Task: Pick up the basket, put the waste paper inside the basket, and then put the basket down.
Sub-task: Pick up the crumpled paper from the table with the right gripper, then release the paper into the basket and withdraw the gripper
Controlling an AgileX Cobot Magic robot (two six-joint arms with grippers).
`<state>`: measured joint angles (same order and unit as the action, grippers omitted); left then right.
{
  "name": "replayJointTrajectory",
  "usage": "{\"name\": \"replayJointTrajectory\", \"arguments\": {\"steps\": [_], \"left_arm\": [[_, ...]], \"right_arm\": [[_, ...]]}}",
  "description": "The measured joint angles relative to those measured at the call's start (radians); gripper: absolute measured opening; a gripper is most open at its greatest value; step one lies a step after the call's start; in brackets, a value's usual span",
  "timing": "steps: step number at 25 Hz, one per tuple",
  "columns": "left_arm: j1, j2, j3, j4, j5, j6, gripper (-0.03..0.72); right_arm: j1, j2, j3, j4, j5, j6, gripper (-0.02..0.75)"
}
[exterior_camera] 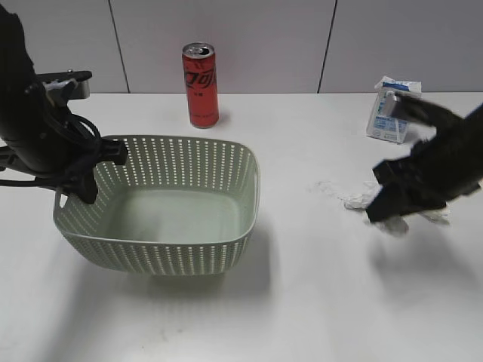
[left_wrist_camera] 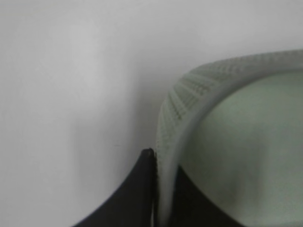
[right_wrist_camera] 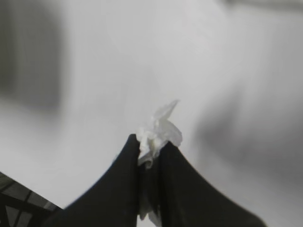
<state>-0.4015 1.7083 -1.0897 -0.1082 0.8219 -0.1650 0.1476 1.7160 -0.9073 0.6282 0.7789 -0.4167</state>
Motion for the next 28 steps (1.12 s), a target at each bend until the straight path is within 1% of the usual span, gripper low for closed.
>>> {"name": "replayJointTrajectory", "arguments": {"steps": [3, 7, 10, 12, 16, 18, 19, 20, 22, 24, 25, 26, 28], "left_arm": [[0.0, 0.0, 0.0, 0.0, 0.0, 0.0, 0.001], [0.0, 0.0, 0.0, -0.001, -0.001, 0.0, 0.001], [0.0, 0.0, 0.0, -0.001, -0.002, 0.0, 0.001], [0.0, 0.0, 0.0, -0.001, -0.002, 0.0, 0.001], [0.0, 0.0, 0.0, -0.001, -0.002, 0.0, 0.001], [0.0, 0.0, 0.0, -0.001, -0.002, 0.0, 0.001], [0.0, 0.0, 0.0, -0.001, -0.002, 0.0, 0.001], [0.0, 0.0, 0.0, -0.001, -0.002, 0.0, 0.001], [0.0, 0.0, 0.0, -0.001, -0.002, 0.0, 0.001], [0.0, 0.0, 0.0, -0.001, -0.002, 0.0, 0.001], [0.0, 0.0, 0.0, -0.001, -0.002, 0.0, 0.001], [0.0, 0.0, 0.0, -0.001, -0.002, 0.0, 0.001], [0.0, 0.0, 0.0, -0.001, -0.002, 0.0, 0.001]], "right_arm": [[0.077, -0.078, -0.096, 0.066, 0.015, -0.085, 0.056], [0.25, -0.11, -0.275, 0.087, 0.007, -0.13, 0.056], [0.375, -0.09, -0.385, 0.088, -0.077, -0.159, 0.056], [0.453, -0.059, -0.438, 0.086, -0.141, -0.234, 0.056], [0.541, 0.024, -0.487, 0.085, -0.191, -0.357, 0.056], [0.567, 0.071, -0.491, 0.085, -0.194, -0.411, 0.081], [0.572, 0.09, -0.491, 0.084, -0.193, -0.435, 0.119], [0.575, 0.113, -0.491, 0.083, -0.189, -0.465, 0.177], [0.578, 0.141, -0.491, 0.082, -0.181, -0.514, 0.333], [0.578, 0.161, -0.491, 0.077, -0.178, -0.538, 0.529], [0.578, 0.167, -0.491, 0.064, -0.178, -0.546, 0.58], [0.578, 0.171, -0.491, 0.052, -0.178, -0.551, 0.608], [0.578, 0.172, -0.491, 0.024, -0.178, -0.558, 0.622]]}}
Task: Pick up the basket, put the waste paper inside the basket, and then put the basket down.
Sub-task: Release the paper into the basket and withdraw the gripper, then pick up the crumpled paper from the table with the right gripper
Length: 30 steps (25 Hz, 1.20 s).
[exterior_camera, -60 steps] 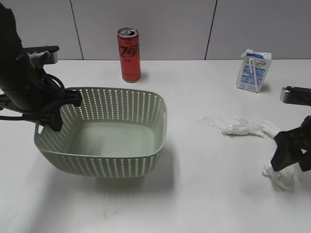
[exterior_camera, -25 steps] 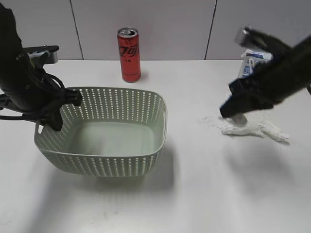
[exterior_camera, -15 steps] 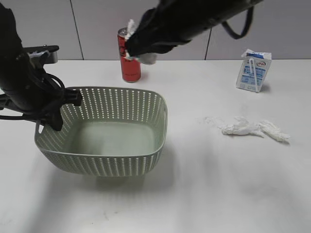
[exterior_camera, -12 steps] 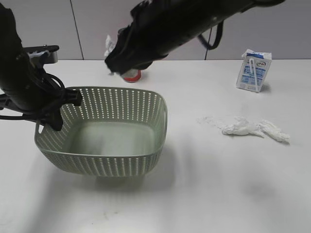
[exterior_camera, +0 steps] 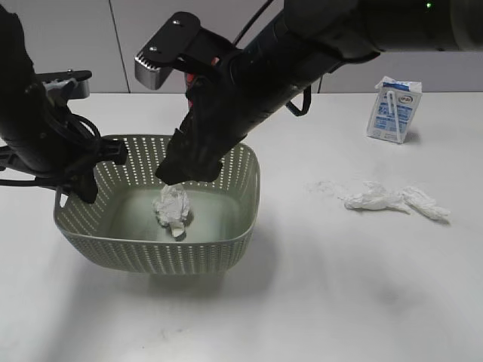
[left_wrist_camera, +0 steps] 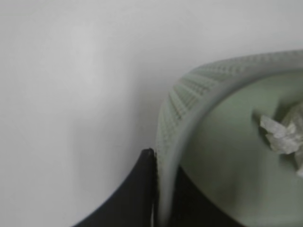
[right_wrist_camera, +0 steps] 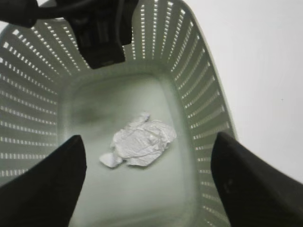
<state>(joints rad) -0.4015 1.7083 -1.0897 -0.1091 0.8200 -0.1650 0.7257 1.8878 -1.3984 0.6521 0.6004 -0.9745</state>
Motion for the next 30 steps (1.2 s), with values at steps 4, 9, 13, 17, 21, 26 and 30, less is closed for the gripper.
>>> {"name": "replayJointTrajectory", "arguments": {"steps": [4, 9, 13, 17, 21, 26, 30], "left_arm": [[0.0, 0.0, 0.0, 0.0, 0.0, 0.0, 0.001], [0.0, 0.0, 0.0, 0.0, 0.0, 0.0, 0.001], [0.0, 0.0, 0.0, 0.001, 0.001, 0.0, 0.001], [0.0, 0.0, 0.0, 0.004, 0.002, 0.0, 0.001], [0.0, 0.0, 0.0, 0.004, 0.002, 0.0, 0.001], [0.0, 0.0, 0.0, 0.004, 0.002, 0.0, 0.001], [0.0, 0.0, 0.0, 0.005, 0.002, 0.0, 0.001]], "right_arm": [[-0.007, -0.014, -0.028, -0.072, -0.024, 0.058, 0.625], [-0.078, -0.037, -0.121, -0.272, -0.042, 0.39, 0.625], [-0.206, -0.039, -0.163, -0.443, 0.047, 0.709, 0.611], [-0.357, -0.032, -0.163, -0.496, 0.288, 0.861, 0.579], [-0.502, 0.024, -0.163, -0.557, 0.474, 0.911, 0.571], [-0.601, 0.086, -0.141, -0.586, 0.504, 0.918, 0.57], [-0.608, 0.145, -0.121, -0.594, 0.51, 0.919, 0.565]]}}
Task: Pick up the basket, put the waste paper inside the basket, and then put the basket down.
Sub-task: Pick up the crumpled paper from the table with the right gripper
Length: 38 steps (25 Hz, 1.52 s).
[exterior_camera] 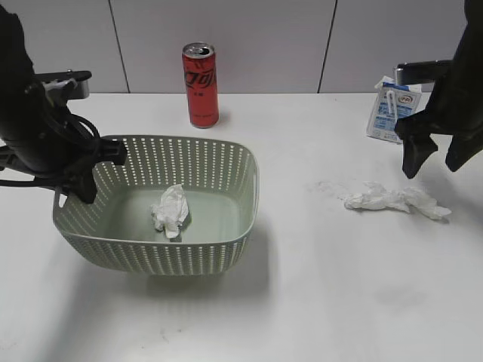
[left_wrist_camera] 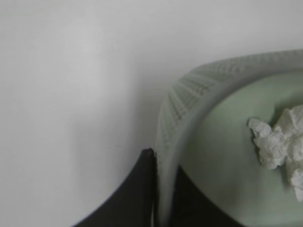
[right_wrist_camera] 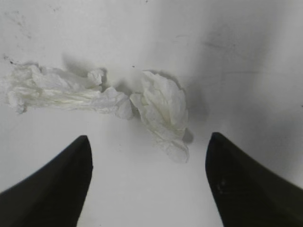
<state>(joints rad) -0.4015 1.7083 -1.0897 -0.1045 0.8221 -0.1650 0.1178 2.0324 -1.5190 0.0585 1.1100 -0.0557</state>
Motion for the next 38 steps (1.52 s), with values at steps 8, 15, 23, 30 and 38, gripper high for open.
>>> {"name": "replayJointTrajectory", "arguments": {"steps": [8, 15, 23, 30, 38], "left_arm": [[0.0, 0.0, 0.0, 0.0, 0.0, 0.0, 0.001], [0.0, 0.0, 0.0, 0.0, 0.0, 0.0, 0.001], [0.0, 0.001, 0.0, 0.0, 0.0, 0.0, 0.001], [0.0, 0.001, 0.0, 0.0, -0.009, 0.0, 0.001], [0.0, 0.001, 0.0, 0.0, -0.011, 0.0, 0.001]], "right_arm": [[0.0, 0.113, 0.007, -0.051, 0.003, 0.017, 0.425], [0.0, 0.147, 0.007, -0.085, -0.009, 0.045, 0.35], [0.0, 0.193, 0.004, -0.068, -0.007, 0.046, 0.328], [0.0, 0.194, 0.004, -0.058, 0.013, 0.046, 0.036], [0.0, 0.1, 0.008, -0.03, 0.013, 0.041, 0.036]]}}
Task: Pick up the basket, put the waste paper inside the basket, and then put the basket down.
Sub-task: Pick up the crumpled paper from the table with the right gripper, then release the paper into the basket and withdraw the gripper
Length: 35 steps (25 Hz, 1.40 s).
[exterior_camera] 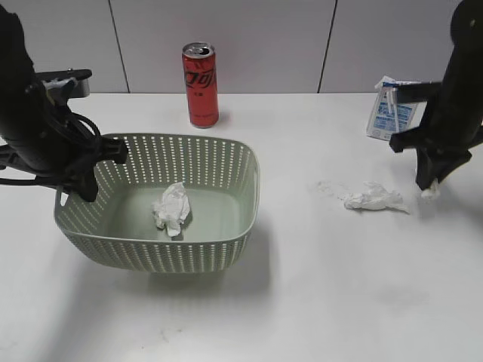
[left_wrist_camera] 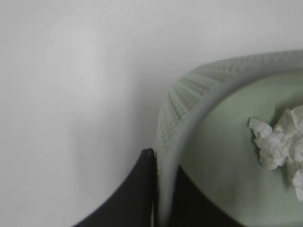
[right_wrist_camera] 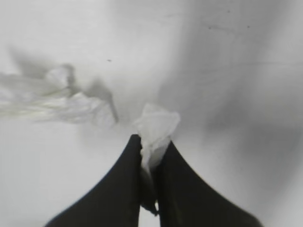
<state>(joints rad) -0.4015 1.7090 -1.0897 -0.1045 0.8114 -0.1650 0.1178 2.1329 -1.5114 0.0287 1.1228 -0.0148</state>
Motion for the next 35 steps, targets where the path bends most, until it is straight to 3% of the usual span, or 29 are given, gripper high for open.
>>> {"name": "replayJointTrajectory", "arguments": {"steps": [4, 8, 15, 19, 21, 23, 28, 31, 35], "left_arm": [[0.0, 0.0, 0.0, 0.0, 0.0, 0.0, 0.001], [0.0, 0.0, 0.0, 0.0, 0.0, 0.0, 0.001], [0.0, 0.0, 0.0, 0.0, 0.0, 0.0, 0.001], [0.0, 0.0, 0.0, -0.001, 0.0, 0.0, 0.001], [0.0, 0.0, 0.0, -0.001, 0.0, 0.0, 0.001], [0.0, 0.0, 0.0, -0.001, 0.0, 0.0, 0.001], [0.0, 0.0, 0.0, -0.001, 0.001, 0.0, 0.001], [0.0, 0.0, 0.0, -0.001, 0.001, 0.0, 0.001], [0.0, 0.0, 0.0, -0.001, 0.002, 0.0, 0.001]], "right_arm": [[0.016, -0.136, 0.0, 0.217, -0.042, -0.107, 0.036], [0.13, -0.239, 0.0, 0.413, -0.136, -0.219, 0.036], [0.467, -0.274, -0.038, 0.451, -0.346, -0.373, 0.036], [0.616, -0.249, -0.04, 0.437, -0.477, -0.473, 0.045], [0.657, -0.221, -0.04, 0.43, -0.506, -0.5, 0.103], [0.686, -0.186, -0.04, 0.427, -0.512, -0.508, 0.213], [0.694, -0.141, -0.04, 0.391, -0.499, -0.513, 0.568], [0.694, -0.142, -0.04, 0.365, -0.496, -0.513, 0.634], [0.685, -0.162, -0.075, 0.255, -0.444, -0.374, 0.645]]}}
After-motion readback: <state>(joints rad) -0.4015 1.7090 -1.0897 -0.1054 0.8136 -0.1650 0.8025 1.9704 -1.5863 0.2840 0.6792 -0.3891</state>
